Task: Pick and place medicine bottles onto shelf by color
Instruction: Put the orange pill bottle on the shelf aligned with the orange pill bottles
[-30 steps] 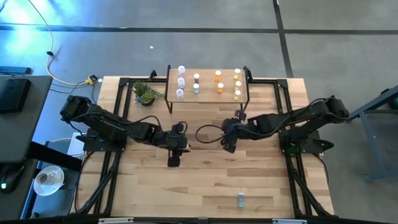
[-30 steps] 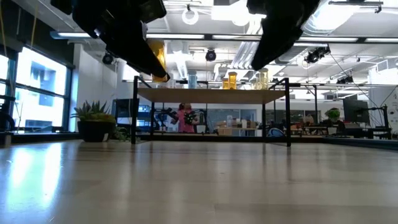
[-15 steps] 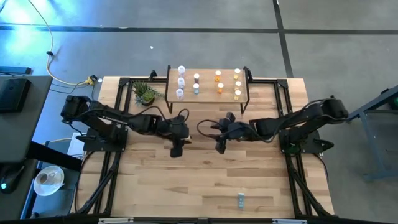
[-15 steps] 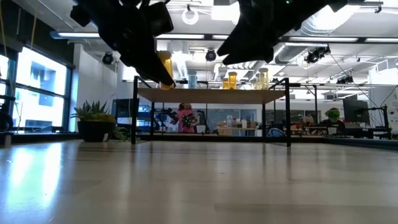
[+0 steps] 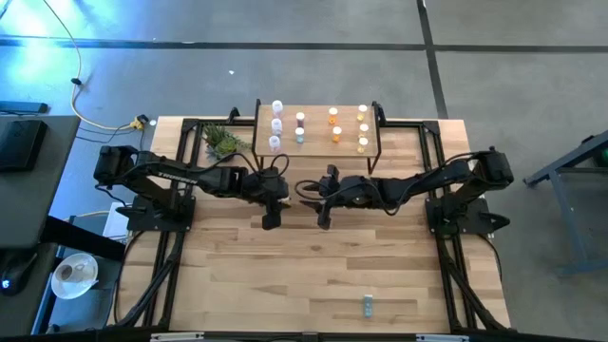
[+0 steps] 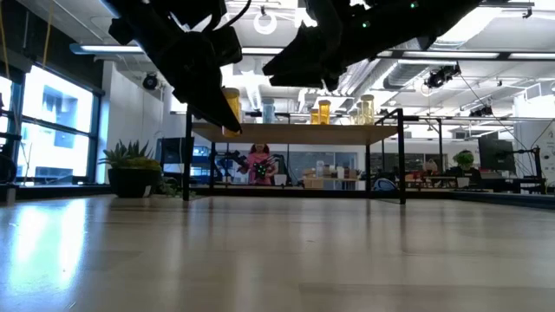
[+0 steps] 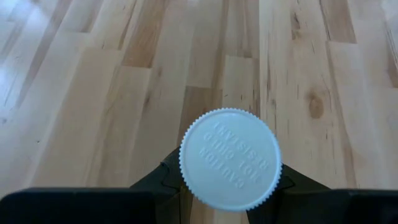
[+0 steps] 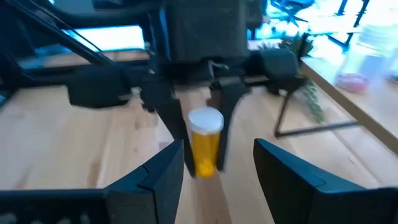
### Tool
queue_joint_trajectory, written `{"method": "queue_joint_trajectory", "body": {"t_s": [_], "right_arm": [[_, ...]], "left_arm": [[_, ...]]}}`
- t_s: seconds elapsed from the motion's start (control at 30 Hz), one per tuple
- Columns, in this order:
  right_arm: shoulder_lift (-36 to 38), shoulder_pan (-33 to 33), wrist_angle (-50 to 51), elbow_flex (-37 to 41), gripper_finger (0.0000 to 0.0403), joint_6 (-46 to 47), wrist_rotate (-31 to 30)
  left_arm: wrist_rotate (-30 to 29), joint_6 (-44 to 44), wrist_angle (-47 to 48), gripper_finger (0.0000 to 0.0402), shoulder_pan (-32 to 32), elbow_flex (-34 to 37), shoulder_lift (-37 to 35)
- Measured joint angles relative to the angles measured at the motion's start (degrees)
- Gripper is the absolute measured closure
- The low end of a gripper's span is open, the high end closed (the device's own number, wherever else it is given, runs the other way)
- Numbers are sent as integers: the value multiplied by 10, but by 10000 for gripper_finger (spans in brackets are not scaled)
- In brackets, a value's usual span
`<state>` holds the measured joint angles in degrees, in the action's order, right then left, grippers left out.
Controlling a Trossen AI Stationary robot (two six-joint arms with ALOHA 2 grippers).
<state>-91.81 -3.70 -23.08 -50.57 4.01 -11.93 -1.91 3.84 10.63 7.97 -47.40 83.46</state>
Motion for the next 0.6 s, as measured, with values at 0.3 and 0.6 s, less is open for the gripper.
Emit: {"method": "queue_joint_trajectory", "body": {"t_s": [0.3, 0.6], "right_arm": [[-41, 15, -76, 0, 217, -6, 42], [-75, 15, -143, 0, 217, -13, 74]], "left_arm": [[0, 6, -1, 310, 0, 0, 0], [0, 30, -13, 310, -1, 0, 0]]}}
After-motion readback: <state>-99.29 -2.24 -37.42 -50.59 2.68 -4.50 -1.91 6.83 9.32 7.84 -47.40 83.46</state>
